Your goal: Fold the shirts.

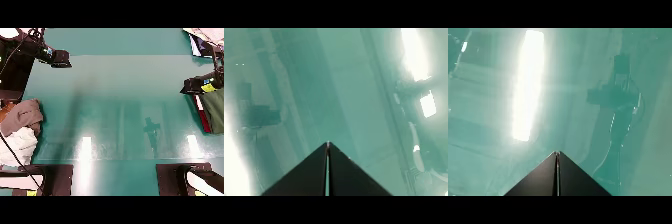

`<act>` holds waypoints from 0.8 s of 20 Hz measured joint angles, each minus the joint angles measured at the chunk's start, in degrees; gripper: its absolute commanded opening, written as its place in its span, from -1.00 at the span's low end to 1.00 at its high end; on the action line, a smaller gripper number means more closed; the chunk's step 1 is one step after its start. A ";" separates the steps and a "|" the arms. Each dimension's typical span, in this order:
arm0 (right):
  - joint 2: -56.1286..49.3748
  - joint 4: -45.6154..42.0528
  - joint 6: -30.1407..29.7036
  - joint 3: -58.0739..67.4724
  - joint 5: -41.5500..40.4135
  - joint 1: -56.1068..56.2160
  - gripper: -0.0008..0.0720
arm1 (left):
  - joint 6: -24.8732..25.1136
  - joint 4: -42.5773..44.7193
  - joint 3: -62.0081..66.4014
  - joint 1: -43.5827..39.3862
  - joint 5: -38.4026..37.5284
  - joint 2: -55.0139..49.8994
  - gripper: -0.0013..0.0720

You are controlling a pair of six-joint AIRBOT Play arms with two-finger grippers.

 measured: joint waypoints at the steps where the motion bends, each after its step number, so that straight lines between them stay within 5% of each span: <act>1: 0.00 -0.02 0.00 0.00 0.00 0.00 -0.92 | 0.00 0.00 0.00 0.00 -0.02 0.00 -0.90; 16: 0.00 0.02 0.02 0.00 3.48 0.04 -0.92 | 0.00 0.09 0.00 0.00 1.31 0.04 -0.91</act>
